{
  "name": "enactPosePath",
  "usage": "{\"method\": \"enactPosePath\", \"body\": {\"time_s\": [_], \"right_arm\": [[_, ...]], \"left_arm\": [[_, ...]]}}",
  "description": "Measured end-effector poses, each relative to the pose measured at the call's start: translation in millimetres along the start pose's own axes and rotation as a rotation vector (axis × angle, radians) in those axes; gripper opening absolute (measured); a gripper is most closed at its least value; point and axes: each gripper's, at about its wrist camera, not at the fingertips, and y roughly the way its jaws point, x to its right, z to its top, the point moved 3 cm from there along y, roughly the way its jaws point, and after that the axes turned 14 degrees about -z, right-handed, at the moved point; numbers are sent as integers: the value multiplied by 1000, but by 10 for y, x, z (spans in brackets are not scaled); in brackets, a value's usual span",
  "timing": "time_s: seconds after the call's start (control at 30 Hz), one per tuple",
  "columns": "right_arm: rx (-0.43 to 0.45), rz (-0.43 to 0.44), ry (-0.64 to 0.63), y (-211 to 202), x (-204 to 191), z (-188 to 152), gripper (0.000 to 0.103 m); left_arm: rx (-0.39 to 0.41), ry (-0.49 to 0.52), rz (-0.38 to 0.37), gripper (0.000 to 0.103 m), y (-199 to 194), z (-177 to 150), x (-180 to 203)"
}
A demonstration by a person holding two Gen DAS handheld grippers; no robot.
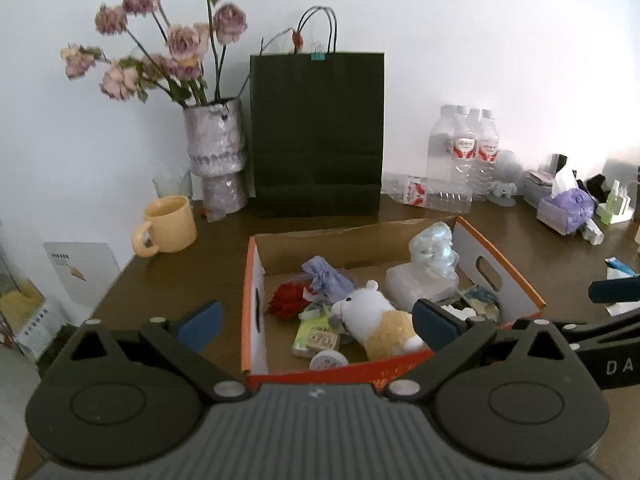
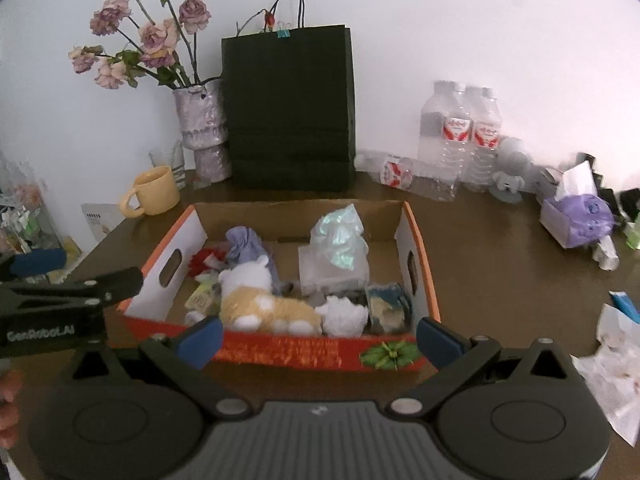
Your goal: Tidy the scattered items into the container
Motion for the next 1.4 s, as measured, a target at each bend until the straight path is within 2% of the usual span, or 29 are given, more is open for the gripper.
{"method": "enactPosePath", "body": {"time_s": [0.23,0.4,0.5,0.6,0.73,1.4], "right_arm": [[28,-23,-6,-537,-28,-91,103],[-3,9,17,-791,-7,-185,103],[-7,3,19,-933,-14,-256,103],[-9,-2,12,-1044,-36,-331,103],[-14,-3,-5,-1079,-78,-387,103],[-39,-1,-4,-1019,-36,-436,103]], "left_arm": [[3,3,21,103,-455,-33,171],[0,-35,19,103,-730,-110,194],[9,-38,24,103,-862,-175,227],[-15,-57,31,103,-910,-239,248],[-53,-82,30,103,-878,-297,224],[-74,-83,33,103,-850,-362,255]]}}
